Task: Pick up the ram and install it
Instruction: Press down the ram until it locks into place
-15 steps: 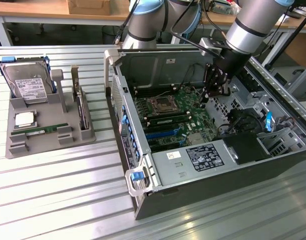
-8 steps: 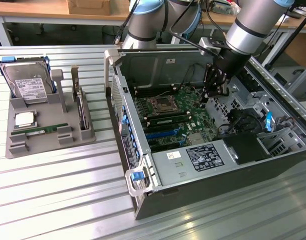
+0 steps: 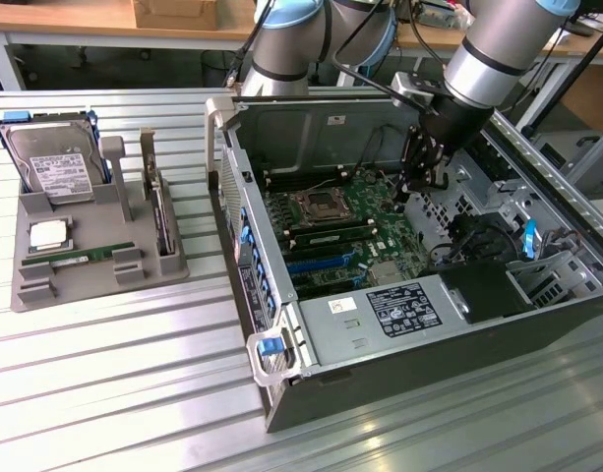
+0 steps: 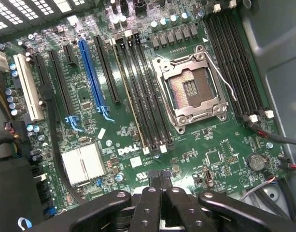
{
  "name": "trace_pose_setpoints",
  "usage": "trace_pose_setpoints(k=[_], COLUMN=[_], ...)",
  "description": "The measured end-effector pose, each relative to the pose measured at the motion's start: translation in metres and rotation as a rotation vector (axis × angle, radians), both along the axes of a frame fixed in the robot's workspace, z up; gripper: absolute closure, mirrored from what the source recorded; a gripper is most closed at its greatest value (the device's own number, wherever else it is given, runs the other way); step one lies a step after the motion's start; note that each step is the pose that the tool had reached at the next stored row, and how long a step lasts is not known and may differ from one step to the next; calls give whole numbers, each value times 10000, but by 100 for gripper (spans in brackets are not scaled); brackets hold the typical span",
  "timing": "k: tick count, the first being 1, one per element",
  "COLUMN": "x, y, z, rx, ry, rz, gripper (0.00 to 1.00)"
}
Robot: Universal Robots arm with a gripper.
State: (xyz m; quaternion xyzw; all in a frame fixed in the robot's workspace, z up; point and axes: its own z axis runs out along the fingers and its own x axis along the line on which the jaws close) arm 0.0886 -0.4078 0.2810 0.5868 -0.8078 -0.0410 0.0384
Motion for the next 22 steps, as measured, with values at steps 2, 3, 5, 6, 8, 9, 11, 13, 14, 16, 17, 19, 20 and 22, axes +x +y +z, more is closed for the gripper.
trace_pose_setpoints(k=[2, 3, 5, 6, 8, 9, 11, 13, 14, 16, 17, 19, 20, 22], x=[0, 0, 0, 0, 0, 0, 0, 0, 0, 0, 0, 0, 0, 0], y=[0, 0, 0, 0, 0, 0, 0, 0, 0, 0, 0, 0, 0, 0], z=[-3, -4, -6, -8, -10, -12, -14, -17, -18, -21, -21, -23, -25, -27], rx=[1, -1, 0, 0, 0, -1, 0, 0, 0, 0, 0, 1, 0, 1], ry=[0, 0, 0, 0, 0, 0, 0, 0, 0, 0, 0, 0, 0, 0], rz=[-116, -169, -264, -325, -432, -502, -613, -732, -806, -926, -952, -1054, -1168, -1279], gripper=[89, 89, 89, 89, 89, 89, 89, 89, 89, 89, 89, 89, 89, 89])
